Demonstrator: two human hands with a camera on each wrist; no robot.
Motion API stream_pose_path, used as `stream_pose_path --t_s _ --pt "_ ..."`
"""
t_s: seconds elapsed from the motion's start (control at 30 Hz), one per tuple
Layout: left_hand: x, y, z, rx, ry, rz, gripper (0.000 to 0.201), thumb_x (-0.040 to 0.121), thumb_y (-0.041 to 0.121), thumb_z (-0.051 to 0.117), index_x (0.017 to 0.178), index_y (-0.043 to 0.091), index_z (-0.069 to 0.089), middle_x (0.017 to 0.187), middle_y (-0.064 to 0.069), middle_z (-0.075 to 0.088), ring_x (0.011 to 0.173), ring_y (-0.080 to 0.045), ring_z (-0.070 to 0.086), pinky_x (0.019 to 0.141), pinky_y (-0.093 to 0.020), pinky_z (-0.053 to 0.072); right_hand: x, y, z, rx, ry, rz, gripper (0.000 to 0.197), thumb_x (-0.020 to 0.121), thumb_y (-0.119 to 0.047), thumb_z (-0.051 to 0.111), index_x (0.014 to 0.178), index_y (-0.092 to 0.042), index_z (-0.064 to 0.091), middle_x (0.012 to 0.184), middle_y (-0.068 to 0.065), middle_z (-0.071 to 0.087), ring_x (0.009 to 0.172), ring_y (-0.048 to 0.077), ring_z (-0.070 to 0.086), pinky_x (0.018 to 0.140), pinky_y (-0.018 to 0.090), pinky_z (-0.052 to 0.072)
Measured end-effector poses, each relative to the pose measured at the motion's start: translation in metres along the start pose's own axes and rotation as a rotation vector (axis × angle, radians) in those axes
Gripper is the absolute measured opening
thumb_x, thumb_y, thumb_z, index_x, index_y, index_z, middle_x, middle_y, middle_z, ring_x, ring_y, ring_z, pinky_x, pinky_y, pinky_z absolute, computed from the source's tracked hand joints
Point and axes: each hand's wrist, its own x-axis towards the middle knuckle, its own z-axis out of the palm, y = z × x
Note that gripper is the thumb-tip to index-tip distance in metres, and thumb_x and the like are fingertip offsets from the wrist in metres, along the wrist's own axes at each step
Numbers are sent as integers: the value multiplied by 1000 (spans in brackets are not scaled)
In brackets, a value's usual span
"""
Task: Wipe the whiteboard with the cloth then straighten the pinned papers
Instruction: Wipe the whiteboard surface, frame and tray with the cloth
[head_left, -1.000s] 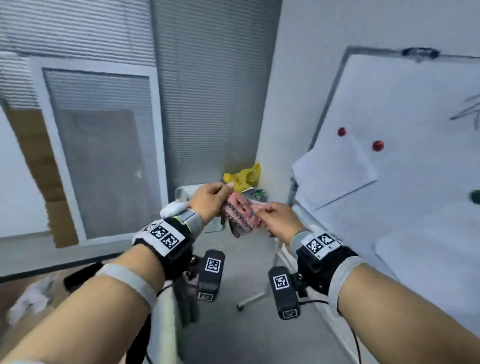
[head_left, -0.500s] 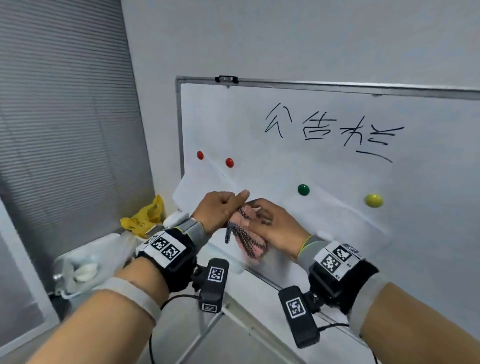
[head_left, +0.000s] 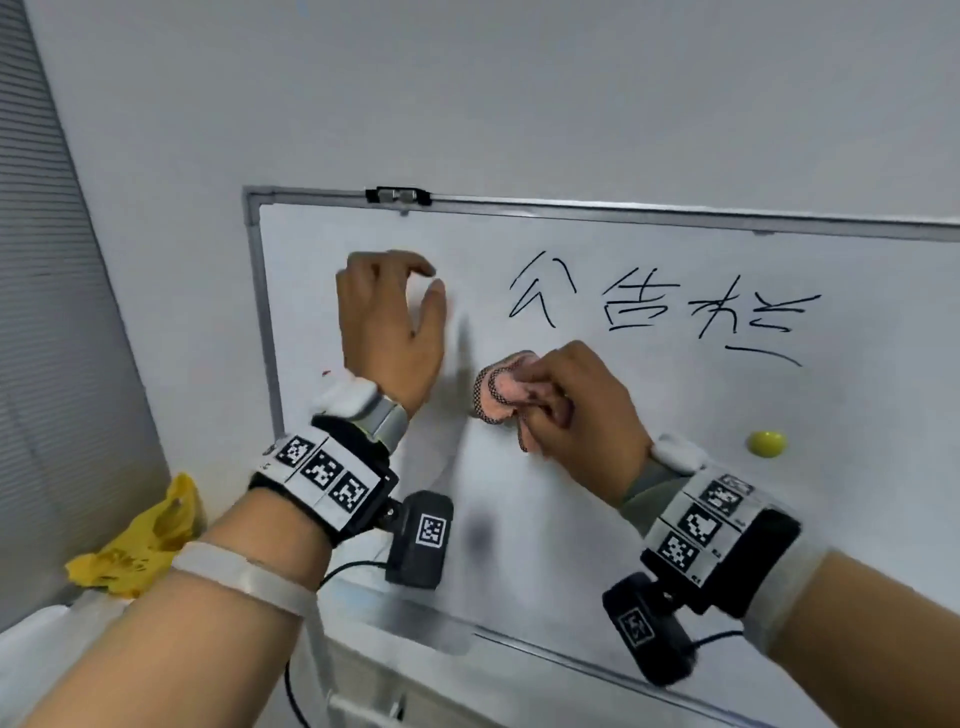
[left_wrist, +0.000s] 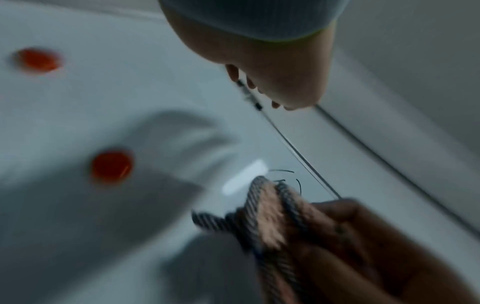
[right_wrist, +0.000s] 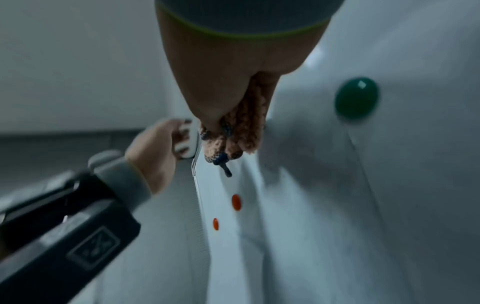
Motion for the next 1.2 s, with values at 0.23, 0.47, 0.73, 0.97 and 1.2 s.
stream_pose_path --t_s 0.23,0.47,0.73,0.97,1.2 --pt "86 -2 28 288 -262 278 45 103 41 25 138 31 52 139 2 56 137 -23 41 121 -52 14 38 3 27 -567 -181 -180 29 89 -11 55 117 -11 62 117 8 53 94 29 57 70 37 53" --pt "101 1 41 261 -312 189 54 98 45 14 117 24 61 119 -4 63 126 -32 45 122 -53 11 -14 32 64 -679 -349 -450 25 97 -9 43 109 -8 65 113 8 59 95 28 54 55 38 54" --pt "95 1 52 215 -243 167 67 90 49 8 116 22 63 119 0 65 126 -28 45 122 -52 12 -20 45 70 -575 -126 -265 28 105 -21 44 130 -18 57 124 4 63 105 22 54 68 35 56" --pt "92 2 60 200 -212 155 63 90 47 10 113 24 63 117 2 64 126 -26 45 122 -51 11 -24 47 51 -551 -92 -300 33 105 -13 46 134 -6 60 137 12 62 117 32 60 87 41 60" --pt "96 -6 59 157 -230 126 47 96 36 21 114 23 63 119 3 63 128 -24 43 121 -47 13 -81 67 85 -874 -207 -436 57 100 6 40 153 5 20 157 13 37 148 26 28 118 36 33"
